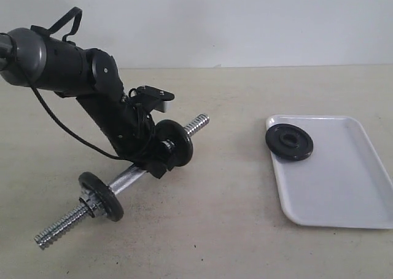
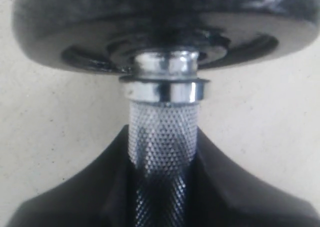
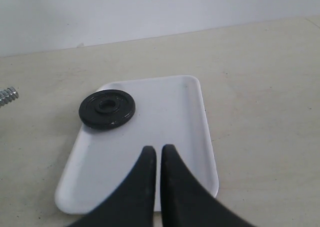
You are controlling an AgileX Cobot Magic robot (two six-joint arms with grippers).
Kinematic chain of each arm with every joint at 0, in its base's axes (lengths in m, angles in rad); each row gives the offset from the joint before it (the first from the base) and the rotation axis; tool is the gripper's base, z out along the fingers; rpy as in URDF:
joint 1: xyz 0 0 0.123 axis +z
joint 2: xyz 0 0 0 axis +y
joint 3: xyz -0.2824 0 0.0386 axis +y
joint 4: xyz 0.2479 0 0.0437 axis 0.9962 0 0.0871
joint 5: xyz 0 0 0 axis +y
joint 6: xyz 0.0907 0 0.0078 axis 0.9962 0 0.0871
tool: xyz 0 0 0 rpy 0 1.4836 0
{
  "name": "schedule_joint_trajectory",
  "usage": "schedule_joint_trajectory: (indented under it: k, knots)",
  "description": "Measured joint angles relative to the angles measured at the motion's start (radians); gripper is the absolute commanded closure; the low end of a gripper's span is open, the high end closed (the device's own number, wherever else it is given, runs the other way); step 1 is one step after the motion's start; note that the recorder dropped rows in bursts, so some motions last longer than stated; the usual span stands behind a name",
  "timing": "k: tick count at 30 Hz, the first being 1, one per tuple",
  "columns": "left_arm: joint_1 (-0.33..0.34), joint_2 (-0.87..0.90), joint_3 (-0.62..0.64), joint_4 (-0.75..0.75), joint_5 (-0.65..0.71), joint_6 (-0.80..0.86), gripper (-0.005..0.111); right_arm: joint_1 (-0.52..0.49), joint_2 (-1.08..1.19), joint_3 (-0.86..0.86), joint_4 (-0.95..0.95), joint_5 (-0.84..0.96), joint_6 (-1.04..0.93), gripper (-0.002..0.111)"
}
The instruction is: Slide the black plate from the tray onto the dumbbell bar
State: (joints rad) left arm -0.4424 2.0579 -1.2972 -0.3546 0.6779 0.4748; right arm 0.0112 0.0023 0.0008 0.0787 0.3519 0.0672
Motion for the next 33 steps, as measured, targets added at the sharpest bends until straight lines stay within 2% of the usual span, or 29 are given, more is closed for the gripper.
schedule_joint_trajectory:
  k: [9, 19, 33]
  knots:
    - [0.000, -0.054, 0.013, 0.025, 0.038, 0.122, 0.102, 0.000, 0.000, 0.000, 0.000, 0.000, 0.000, 0.109]
    - [0.000, -0.126, 0.013, -0.052, 0.045, 0.244, 0.102, 0.000, 0.000, 0.000, 0.000, 0.002, 0.000, 0.109]
    - [0.000, -0.132, 0.015, -0.109, 0.078, 0.349, 0.102, 0.000, 0.000, 0.000, 0.000, 0.002, 0.000, 0.109]
